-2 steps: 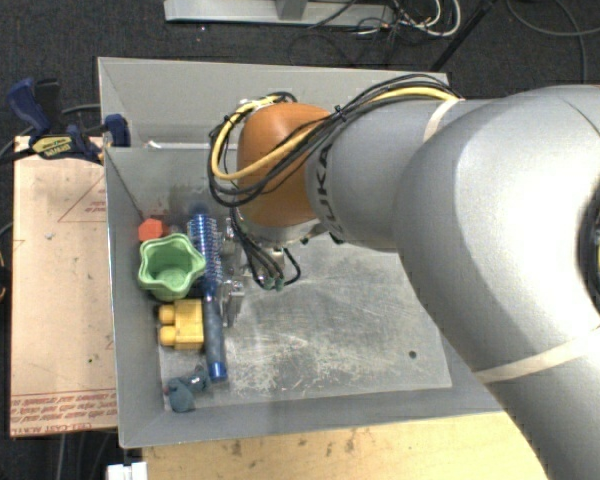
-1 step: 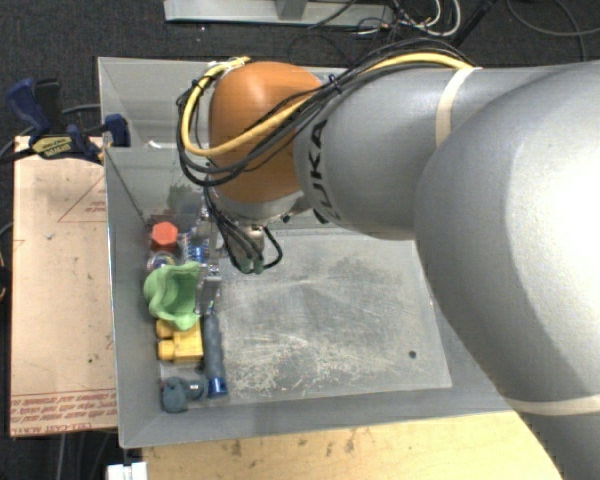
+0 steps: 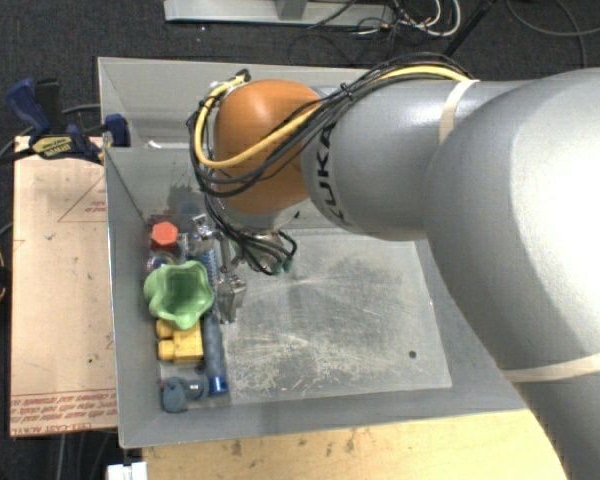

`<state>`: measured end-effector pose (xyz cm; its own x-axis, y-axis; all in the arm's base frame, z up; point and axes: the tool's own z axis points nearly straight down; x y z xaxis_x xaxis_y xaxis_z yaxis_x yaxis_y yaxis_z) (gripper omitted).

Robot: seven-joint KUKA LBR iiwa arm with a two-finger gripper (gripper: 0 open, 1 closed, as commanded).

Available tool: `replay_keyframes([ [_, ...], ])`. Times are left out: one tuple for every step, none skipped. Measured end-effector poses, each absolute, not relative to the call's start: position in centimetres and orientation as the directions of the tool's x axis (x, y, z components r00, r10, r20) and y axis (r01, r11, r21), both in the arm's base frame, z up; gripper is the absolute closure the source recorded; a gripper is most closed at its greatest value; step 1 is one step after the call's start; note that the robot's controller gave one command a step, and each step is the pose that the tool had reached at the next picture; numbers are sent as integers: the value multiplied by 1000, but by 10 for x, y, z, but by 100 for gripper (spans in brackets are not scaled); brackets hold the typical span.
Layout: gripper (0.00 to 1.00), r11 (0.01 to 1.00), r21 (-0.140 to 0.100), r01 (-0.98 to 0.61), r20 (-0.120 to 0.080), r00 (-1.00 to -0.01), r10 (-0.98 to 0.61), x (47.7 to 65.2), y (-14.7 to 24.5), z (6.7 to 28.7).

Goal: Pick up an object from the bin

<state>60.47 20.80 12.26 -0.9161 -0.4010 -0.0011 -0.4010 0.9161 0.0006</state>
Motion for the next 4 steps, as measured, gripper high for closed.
replay_keyframes([
  [0, 517, -5, -856, -6, -517, -856, 574, 229, 74],
  [0, 428, -41, -903, -29, -427, -904, 549, 248, 83],
  [0, 446, -39, -894, -42, -444, -895, 547, 243, 83],
  [0, 373, -39, -927, -36, -372, -928, 544, 247, 89],
])
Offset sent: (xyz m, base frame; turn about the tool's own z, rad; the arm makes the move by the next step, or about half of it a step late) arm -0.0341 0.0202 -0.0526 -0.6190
